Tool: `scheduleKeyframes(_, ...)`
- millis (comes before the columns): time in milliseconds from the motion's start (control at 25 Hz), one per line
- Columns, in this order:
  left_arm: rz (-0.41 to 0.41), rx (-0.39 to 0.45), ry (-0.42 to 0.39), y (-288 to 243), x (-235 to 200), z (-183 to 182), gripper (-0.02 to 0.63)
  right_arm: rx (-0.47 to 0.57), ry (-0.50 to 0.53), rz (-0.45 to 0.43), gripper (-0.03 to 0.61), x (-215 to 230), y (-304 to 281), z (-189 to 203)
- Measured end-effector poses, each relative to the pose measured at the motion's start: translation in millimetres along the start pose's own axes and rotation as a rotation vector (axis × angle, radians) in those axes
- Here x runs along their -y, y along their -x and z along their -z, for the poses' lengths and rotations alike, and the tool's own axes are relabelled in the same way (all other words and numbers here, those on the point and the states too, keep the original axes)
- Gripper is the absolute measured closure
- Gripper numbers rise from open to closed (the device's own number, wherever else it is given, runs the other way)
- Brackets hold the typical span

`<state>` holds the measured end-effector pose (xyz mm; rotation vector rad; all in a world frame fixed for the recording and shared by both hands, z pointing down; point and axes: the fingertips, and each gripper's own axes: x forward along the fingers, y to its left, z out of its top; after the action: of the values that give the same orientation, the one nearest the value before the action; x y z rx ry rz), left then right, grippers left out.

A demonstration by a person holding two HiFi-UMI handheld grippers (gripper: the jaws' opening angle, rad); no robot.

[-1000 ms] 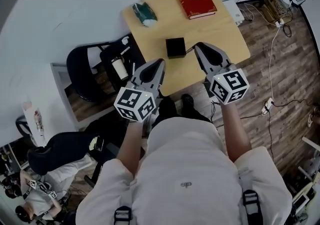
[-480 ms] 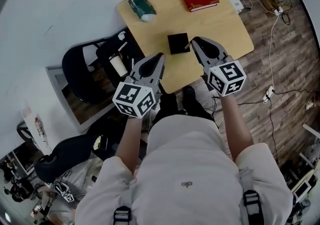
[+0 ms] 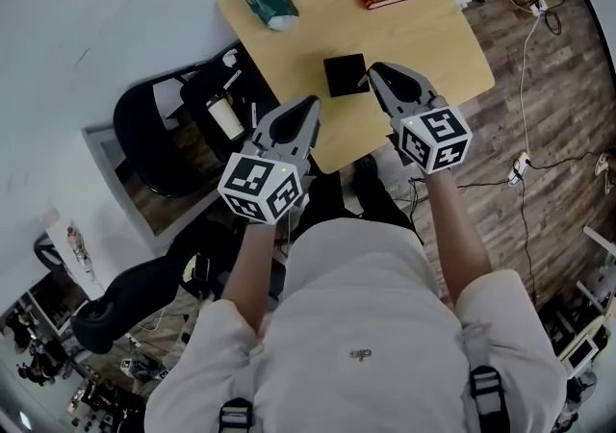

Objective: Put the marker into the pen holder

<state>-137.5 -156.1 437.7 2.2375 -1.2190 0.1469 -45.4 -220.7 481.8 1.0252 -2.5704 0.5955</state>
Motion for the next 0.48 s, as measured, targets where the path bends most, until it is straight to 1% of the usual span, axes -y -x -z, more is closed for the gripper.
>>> scheduleKeyframes(480, -0.001, -0.015, 0.021, -6, -9, 9, 0.604, -0.052, -0.004, -0.005, 0.537, 7, -15, 22)
